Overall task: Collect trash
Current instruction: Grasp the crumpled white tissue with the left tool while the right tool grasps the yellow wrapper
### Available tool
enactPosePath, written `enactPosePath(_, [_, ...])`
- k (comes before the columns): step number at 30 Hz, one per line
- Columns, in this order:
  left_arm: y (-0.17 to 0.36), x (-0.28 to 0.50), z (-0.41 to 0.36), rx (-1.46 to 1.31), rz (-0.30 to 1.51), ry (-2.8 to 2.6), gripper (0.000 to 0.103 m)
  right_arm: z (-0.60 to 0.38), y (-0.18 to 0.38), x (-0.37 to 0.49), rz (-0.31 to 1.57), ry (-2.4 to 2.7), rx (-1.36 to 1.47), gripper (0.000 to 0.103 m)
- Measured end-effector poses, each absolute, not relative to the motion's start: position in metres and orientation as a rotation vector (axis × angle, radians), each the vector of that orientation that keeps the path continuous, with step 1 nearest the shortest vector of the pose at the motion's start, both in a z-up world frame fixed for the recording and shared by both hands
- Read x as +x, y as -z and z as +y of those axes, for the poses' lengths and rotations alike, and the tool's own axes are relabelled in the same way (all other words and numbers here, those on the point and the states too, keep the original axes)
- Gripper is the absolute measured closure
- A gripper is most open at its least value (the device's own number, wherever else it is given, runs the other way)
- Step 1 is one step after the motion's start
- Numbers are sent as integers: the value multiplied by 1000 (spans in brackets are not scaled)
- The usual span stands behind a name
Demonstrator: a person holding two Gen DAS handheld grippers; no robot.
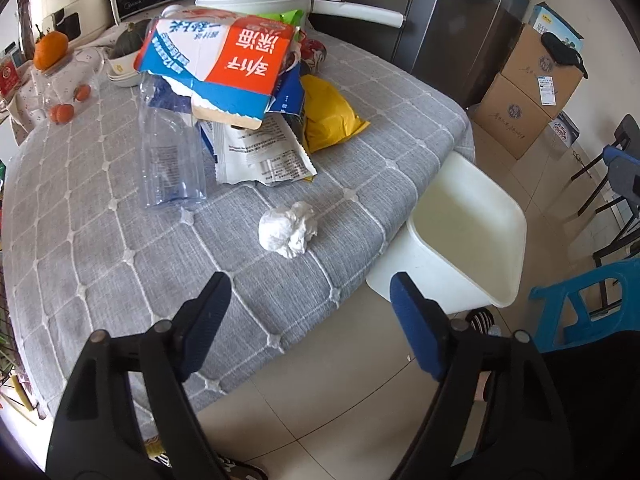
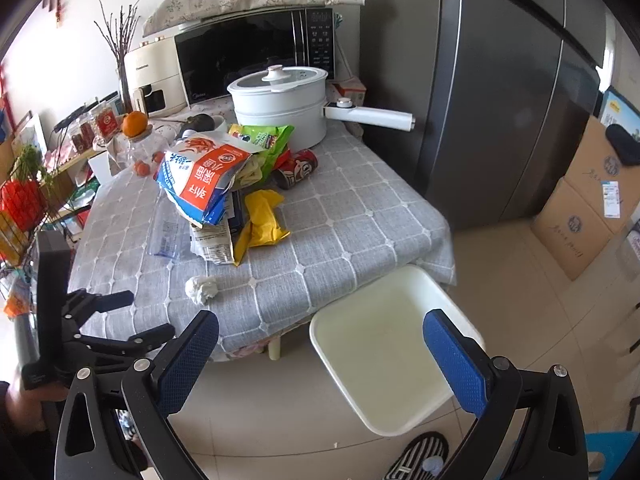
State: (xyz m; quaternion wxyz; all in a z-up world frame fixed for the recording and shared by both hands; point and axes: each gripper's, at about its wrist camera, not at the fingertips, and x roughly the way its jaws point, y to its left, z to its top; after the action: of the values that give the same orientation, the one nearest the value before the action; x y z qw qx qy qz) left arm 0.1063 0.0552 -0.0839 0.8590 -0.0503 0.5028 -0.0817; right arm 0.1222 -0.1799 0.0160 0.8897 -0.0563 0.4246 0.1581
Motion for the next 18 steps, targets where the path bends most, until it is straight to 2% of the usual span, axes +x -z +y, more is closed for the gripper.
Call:
enactPosePath(3, [99,125,63,-122,1065,167,23,-182,5,145,938,-369,-63,0])
enactPosePath(6, [115,144,73,-145,1100,141,28,-186,30,163,1048,-393,-23,1])
enactPosePath(8, [124,152,76,-190,1125,143,35,-187,37,175,1078,-407,2,1])
enactPosePath(10, [132,159,75,-216,1151,147,49,-186,41,186,1085,-395,2,1])
enactPosePath(11, [134,160,74,-224,1159,149,53,-185,42,192,1087,-394,4,1])
enactPosePath(12, [135,161,73,-226,1162,148,62,-185,44,198,1091,-394,13,1])
enactPosePath(15, [133,162,75,-224,1156,143,71,-183,52,212,1109,-392,39,3])
enactPosePath(18, [125,157,81,-232,1137,135,75,-175,59,225,1110,-390,42,7])
